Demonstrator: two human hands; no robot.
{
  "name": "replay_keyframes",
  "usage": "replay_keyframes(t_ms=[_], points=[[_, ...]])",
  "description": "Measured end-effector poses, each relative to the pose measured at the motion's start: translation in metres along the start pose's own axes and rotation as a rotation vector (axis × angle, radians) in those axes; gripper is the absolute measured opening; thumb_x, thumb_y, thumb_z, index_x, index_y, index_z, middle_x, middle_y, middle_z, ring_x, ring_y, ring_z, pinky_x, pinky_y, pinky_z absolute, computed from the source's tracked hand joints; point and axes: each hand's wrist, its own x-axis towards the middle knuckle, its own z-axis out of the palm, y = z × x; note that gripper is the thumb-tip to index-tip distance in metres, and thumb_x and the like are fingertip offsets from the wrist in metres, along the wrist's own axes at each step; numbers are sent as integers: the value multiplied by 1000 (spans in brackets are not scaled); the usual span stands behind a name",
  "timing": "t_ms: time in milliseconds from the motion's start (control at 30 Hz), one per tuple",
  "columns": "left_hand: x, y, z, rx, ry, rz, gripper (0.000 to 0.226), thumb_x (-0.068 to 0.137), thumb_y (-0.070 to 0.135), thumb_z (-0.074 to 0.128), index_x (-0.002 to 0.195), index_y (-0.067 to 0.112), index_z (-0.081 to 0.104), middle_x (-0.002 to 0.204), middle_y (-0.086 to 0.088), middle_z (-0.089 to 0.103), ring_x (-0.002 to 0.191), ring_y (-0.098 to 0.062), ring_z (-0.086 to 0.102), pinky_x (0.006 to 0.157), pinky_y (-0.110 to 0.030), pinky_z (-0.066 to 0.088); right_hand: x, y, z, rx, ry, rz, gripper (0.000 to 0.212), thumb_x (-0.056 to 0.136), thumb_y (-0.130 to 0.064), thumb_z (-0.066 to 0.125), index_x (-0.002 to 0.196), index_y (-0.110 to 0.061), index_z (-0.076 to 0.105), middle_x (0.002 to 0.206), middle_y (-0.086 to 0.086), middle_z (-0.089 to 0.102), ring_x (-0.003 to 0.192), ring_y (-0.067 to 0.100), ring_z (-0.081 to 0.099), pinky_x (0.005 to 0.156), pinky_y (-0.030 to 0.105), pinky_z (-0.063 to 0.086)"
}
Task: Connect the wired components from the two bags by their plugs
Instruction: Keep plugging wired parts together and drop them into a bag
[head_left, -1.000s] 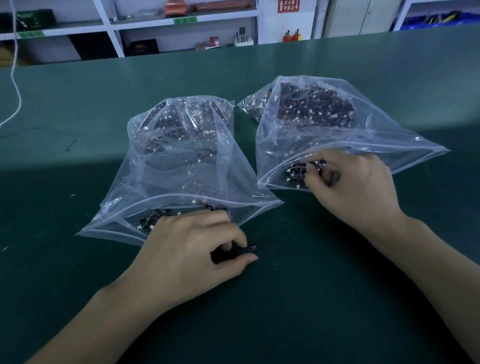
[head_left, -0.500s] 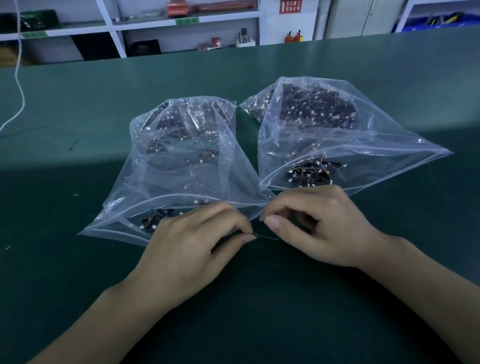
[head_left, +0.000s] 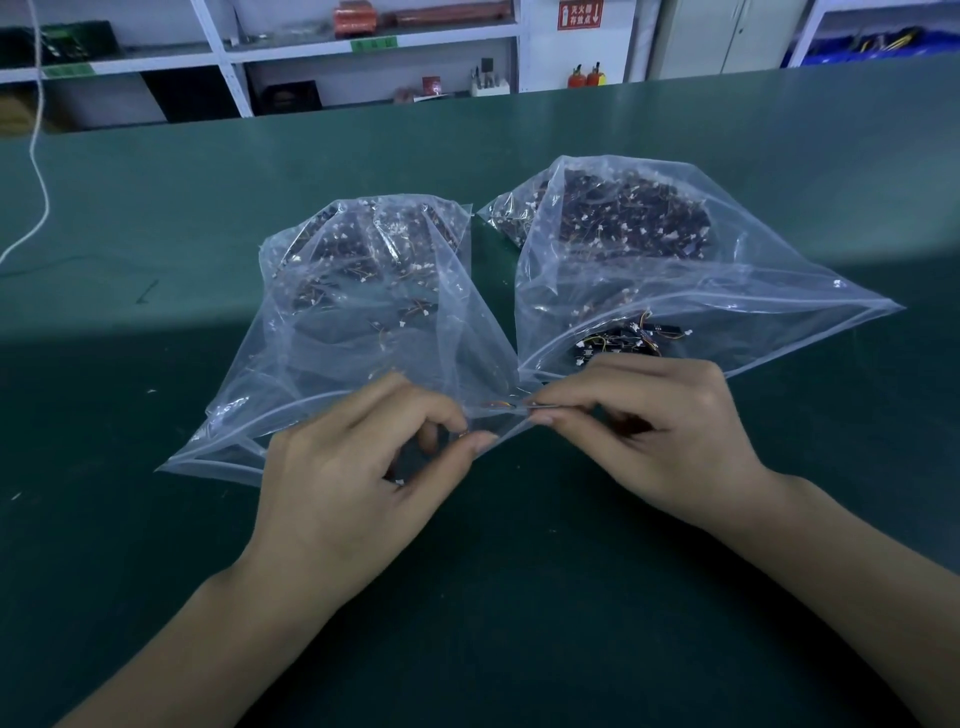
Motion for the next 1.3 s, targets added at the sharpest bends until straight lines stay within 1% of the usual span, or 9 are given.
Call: replay_keyframes(t_ms=[100,167,233,333,433,533,667,800,1300], points=[[-3,-3,1,-8,-30,-11,17,103,39,72,100,25,82,84,16,67,64,-7,56,57,-31,48,0,0,1,16,-23,-11,14,101,-19,72,101,-9,82,78,-2,69,62,7,57,61,19,45],[-3,-2,0,-49,-10,-23,15,102,34,74,108,24,83,87,15,71,65,-10,60,60,-26,49,0,-1,3,21,-43,-22,16,103,-20,70,106,-10,82,74,1,66,59,18,58,57,29,48],[-2,0,0,-88,25,-31,14,100,29,76,110,21,82,91,14,74,66,-10,63,63,-19,48,1,-1,4,20,-61,-23,16,105,-21,70,108,-12,82,72,1,63,59,18,55,55,31,47],[-1,3,0,-132,20,17,9,99,20,78,107,21,82,94,10,75,72,-12,67,66,-18,48,0,-1,4,11,-79,-17,15,105,-22,70,108,-15,83,72,-5,61,59,13,51,56,25,44],[-1,3,0,-159,8,29,5,98,17,78,100,18,82,93,9,75,74,-12,67,67,-15,46,0,-2,5,7,-93,-4,14,104,-23,71,107,-16,83,78,-20,52,64,-2,46,65,11,36],[-1,3,1,-164,5,17,5,97,17,78,98,15,83,93,9,74,75,-13,68,67,-16,46,-1,-3,5,11,-87,-1,12,101,-21,75,110,-16,82,86,-32,49,65,-10,46,67,6,34],[-1,2,2,-164,0,17,4,98,18,78,99,17,82,95,11,73,76,-15,68,65,-20,47,-2,-5,6,42,-65,14,10,99,-18,77,108,-18,80,85,-33,50,58,0,39,60,13,37],[0,2,3,-156,13,-16,2,96,20,80,97,19,81,94,14,71,74,-11,65,66,-15,44,-1,-7,7,57,-55,15,9,101,-20,74,107,-18,80,83,-34,47,57,4,39,58,16,38],[0,3,3,-135,-37,2,16,101,29,75,94,16,80,94,10,69,74,-13,64,69,-17,45,-1,-7,6,48,-89,57,9,103,-23,71,103,-19,78,79,-33,47,58,3,38,60,14,35]])
